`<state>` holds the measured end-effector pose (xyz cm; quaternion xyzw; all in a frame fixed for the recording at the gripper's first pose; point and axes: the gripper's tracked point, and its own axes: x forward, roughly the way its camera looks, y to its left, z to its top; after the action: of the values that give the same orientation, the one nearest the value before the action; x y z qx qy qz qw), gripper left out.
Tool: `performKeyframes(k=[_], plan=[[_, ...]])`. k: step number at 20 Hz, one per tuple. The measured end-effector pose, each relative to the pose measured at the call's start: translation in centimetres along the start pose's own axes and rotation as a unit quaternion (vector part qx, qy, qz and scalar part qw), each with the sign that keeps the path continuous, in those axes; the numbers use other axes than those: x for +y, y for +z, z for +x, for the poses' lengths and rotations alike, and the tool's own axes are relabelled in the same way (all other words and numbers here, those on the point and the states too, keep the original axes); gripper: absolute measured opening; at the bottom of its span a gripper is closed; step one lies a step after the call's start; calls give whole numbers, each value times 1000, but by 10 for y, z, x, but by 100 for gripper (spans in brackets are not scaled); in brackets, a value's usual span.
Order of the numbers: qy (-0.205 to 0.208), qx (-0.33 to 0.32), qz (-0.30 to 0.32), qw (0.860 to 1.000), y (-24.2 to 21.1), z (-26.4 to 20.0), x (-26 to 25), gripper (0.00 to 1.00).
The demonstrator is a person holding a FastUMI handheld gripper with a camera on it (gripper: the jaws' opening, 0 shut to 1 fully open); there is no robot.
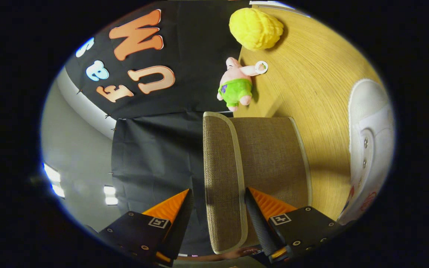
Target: Open the storage box then place both shoes into the box .Put the left shoe in first, then the right shoe, with the right side of both shoes facing outward in a uniform manner.
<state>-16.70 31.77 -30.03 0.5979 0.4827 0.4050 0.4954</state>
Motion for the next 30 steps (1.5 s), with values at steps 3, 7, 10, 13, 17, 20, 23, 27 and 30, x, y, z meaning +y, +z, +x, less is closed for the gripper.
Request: performKeyframes(k=[3,7,10,13,17,20,23,27,30], plan=[[21,3,4,1000,0,-1,12,77],[46,6,6,999,-6,-9,30,76],[53,8,3,999,-7,-6,38,76],[71,10,-6,997,-13,-8,55,75],[93,6,-14,996,-14,1,80,58],[100,18,-17,995,-22,12,96,55],[94,36,-28,995,-33,33,109,56],[73,47,-58,995,-40,72,133,55],[49,66,-95,992,-53,111,151,55]])
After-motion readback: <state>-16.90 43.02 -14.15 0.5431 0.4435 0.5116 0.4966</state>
